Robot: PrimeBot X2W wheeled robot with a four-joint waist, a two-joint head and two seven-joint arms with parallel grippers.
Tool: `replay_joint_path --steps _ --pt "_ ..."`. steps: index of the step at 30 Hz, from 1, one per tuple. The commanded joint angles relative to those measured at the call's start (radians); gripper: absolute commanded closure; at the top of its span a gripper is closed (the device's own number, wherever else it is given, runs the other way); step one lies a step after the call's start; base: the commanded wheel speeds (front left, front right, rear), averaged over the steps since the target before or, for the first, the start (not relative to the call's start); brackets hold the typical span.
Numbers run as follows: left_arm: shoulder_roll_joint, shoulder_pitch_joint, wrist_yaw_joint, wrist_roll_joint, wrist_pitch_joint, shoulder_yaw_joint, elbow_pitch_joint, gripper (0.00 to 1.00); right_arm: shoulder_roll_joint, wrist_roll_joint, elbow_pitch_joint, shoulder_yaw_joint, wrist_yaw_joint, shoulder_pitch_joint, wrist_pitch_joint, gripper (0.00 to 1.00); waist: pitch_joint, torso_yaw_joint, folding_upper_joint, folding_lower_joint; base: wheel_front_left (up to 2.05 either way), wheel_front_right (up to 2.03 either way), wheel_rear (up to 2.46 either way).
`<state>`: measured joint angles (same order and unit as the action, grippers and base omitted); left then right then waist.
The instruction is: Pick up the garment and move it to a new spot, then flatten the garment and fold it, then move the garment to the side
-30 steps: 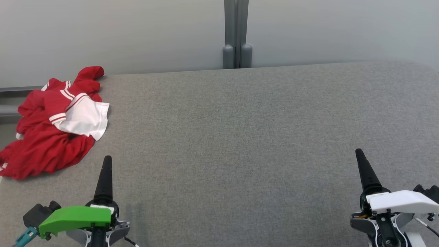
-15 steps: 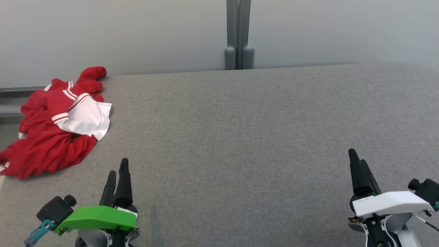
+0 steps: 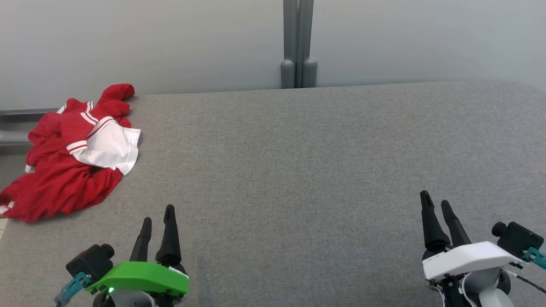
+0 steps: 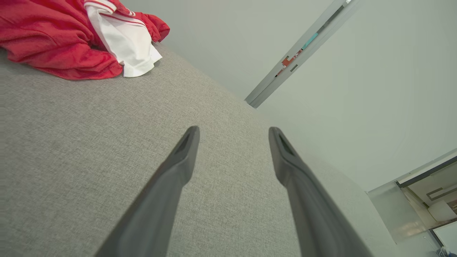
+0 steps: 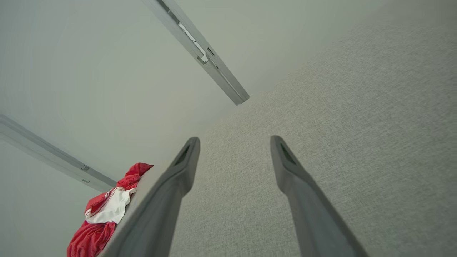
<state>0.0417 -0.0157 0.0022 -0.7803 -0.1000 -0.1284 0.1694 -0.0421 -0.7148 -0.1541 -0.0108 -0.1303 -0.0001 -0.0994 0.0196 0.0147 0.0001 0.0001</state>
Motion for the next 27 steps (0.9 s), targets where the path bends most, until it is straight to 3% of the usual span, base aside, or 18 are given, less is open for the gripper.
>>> replay_joint_path --steps 1,27 --pt "0.007 0.006 0.008 0.039 -0.010 -0.006 -0.007 0.00 -0.006 0.037 0.004 0.006 0.000 0.004 -0.011 0.00 0.001 -0.001 -0.0001 0.0000 0.00 0.00 0.00" --pt "0.009 0.018 0.042 0.295 -0.079 -0.061 -0.004 0.00 -0.008 0.332 0.006 0.022 0.000 0.014 -0.080 0.00 0.005 0.007 -0.0001 0.0000 0.00 0.00 0.00"
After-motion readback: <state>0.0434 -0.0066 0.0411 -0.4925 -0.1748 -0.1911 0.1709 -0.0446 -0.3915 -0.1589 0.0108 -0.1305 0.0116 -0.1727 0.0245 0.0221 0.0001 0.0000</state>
